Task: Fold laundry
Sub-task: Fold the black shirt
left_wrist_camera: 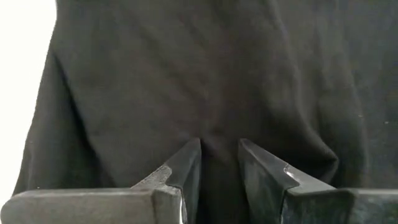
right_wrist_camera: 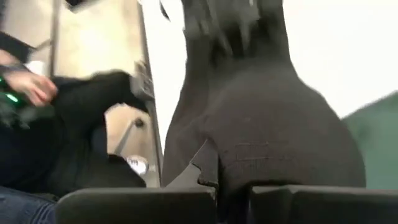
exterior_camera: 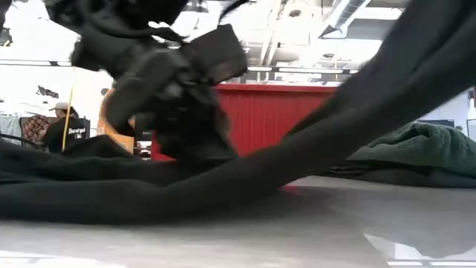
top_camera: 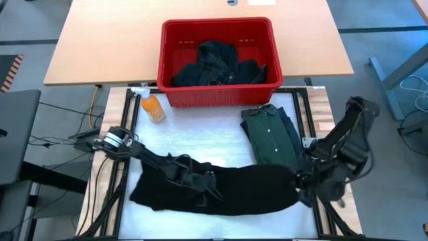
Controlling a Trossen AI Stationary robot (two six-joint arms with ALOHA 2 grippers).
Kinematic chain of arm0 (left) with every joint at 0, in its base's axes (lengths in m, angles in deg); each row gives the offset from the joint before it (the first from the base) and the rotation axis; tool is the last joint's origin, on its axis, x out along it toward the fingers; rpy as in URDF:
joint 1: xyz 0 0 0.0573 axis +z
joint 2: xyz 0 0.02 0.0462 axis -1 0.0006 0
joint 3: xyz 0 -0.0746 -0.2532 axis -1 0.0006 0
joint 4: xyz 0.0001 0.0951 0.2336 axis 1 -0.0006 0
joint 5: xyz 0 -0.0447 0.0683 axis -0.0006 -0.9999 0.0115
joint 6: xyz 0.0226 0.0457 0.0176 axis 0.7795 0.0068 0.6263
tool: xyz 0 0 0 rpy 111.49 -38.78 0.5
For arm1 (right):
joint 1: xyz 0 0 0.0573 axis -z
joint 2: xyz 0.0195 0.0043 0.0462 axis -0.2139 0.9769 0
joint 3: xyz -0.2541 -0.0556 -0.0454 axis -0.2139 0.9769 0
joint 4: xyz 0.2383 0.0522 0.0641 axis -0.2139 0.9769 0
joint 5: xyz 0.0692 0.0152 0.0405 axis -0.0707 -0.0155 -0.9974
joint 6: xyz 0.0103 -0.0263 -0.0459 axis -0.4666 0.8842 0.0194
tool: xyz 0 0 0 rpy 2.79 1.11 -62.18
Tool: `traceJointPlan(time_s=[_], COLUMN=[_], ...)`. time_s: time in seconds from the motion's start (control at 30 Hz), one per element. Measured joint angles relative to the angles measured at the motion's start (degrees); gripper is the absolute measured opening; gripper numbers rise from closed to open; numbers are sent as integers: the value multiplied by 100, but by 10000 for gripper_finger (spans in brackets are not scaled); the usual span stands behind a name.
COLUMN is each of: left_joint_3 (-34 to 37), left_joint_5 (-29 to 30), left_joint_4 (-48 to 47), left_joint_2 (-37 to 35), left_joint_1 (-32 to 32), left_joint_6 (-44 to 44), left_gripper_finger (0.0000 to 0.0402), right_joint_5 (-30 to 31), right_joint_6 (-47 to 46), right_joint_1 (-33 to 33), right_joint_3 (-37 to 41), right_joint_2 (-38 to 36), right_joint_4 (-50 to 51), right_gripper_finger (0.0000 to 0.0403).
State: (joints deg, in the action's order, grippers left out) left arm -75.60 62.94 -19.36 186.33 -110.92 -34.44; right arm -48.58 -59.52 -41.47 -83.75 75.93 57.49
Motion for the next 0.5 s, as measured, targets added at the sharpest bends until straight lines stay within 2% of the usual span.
traceJointPlan(time_s=[0.13,0.23,0.5], left_joint_3=[-718,-1425,-3828], left_joint_5=[-271,-295,-999], left_joint_4=[127,103,-426], left_joint_2=[562,1001,2239], left_joint_1=[84,142,406], left_joint_6=[351,682,1419], left_gripper_finger=[97,97,97], right_joint_5=[402,443,-58], right_joint_6=[1048,1770,3161], right_joint_1=[196,477,1290], right_joint_3=[-773,-1134,-1370], right_joint_2=[-2,-2,-1], right_joint_4=[97,47,-439], right_gripper_finger=[28,30,29])
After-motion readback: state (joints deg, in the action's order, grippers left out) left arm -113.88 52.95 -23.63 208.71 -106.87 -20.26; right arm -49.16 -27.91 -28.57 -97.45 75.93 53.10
